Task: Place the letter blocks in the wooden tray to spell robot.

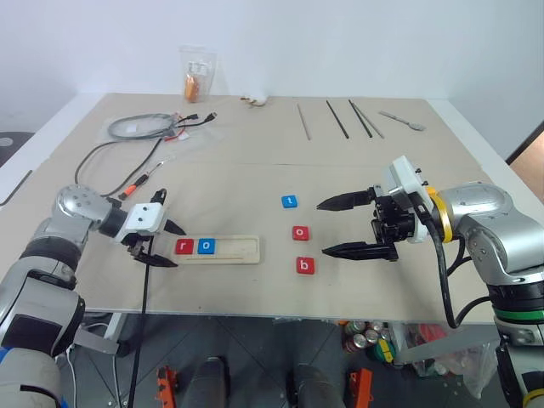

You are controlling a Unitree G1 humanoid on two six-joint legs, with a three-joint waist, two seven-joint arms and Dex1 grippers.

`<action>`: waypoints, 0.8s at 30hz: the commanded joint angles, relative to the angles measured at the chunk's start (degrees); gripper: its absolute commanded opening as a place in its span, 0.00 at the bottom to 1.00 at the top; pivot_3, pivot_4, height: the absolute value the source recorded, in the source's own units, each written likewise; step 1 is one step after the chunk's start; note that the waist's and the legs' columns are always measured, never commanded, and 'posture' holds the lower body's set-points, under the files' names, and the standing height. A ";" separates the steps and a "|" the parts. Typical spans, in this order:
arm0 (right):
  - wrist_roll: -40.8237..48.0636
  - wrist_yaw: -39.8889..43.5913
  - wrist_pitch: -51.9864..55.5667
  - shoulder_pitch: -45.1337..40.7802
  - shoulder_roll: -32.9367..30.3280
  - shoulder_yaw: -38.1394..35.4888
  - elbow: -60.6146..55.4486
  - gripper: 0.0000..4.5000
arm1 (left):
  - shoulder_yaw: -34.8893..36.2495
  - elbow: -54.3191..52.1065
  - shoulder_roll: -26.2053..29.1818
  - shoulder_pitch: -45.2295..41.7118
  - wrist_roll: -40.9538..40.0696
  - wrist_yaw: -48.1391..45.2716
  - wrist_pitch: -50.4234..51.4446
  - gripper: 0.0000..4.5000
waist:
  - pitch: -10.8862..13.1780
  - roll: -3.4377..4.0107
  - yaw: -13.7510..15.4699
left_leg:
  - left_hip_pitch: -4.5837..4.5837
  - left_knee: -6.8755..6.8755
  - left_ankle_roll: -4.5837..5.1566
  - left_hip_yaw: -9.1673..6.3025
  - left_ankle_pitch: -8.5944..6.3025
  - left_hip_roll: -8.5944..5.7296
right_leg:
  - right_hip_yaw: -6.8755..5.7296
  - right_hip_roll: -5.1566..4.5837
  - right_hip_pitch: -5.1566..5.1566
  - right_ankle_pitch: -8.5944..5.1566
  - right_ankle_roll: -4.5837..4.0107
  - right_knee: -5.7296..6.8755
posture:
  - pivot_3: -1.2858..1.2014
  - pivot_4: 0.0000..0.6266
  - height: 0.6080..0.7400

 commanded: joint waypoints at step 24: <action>0.14 -0.78 -1.23 0.51 0.05 -1.41 -1.69 1.00 | -0.09 6.33 -2.55 -8.86 5.31 0.09 -1.95 0.72 | 0.26 -0.44 -0.84 | -0.94 -0.11 0.23 -0.42 -0.13 0.51 | -0.19 0.77 -0.48 -0.20 0.47 0.08 | 0.52 0.24 1.00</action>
